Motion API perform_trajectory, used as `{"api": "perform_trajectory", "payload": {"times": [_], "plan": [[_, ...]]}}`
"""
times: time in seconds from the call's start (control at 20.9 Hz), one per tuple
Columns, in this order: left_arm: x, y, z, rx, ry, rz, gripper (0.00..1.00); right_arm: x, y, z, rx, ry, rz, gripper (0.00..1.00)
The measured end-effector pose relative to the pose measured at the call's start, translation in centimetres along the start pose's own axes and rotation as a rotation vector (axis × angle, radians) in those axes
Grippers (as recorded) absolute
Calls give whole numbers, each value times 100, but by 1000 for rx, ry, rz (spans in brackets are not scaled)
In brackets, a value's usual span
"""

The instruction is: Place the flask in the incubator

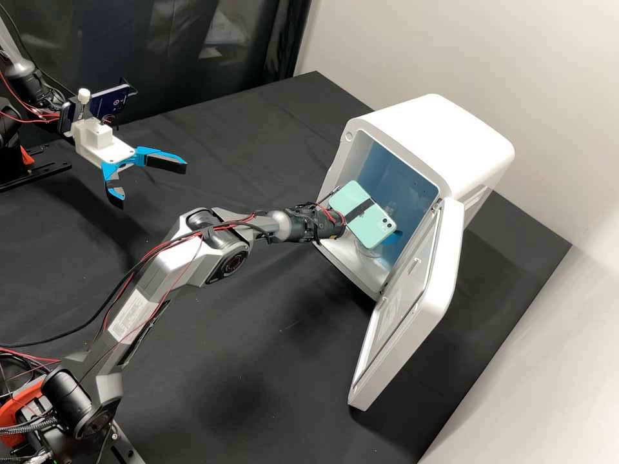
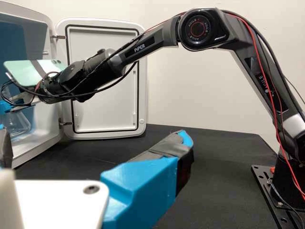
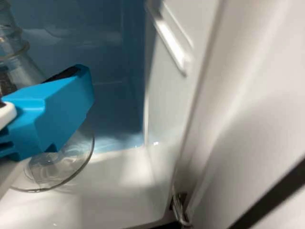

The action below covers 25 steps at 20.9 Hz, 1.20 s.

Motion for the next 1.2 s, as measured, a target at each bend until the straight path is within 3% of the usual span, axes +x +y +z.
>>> {"api": "perform_trajectory", "payload": {"times": [0.19, 0.34, 0.62, 0.67, 0.86, 0.96, 1.2], "plan": [[0, 0, 0, 0, 0, 0, 100, 17, -82, 6, -33, -2, -14, 0], [1, -1, 2, 0, -1, 0, 100, 40, -168, 31, -40, -8, -29, 0], [1, -1, 2, 0, -1, 0, 100, 33, -250, 7, -68, -11, -8, 0], [1, -1, 2, 0, -1, 0, 100, 36, -265, 16, -72, -14, -3, 100], [2, -2, 5, 0, -3, -1, 100, 41, -283, 26, -85, -21, -1, 100], [1, -1, 4, 0, -2, -1, 100, 40, -280, 35, -74, -32, 1, 100], [3, -4, 11, 0, -6, -2, 100, 51, -304, 63, -80, -45, -3, 100]]}}
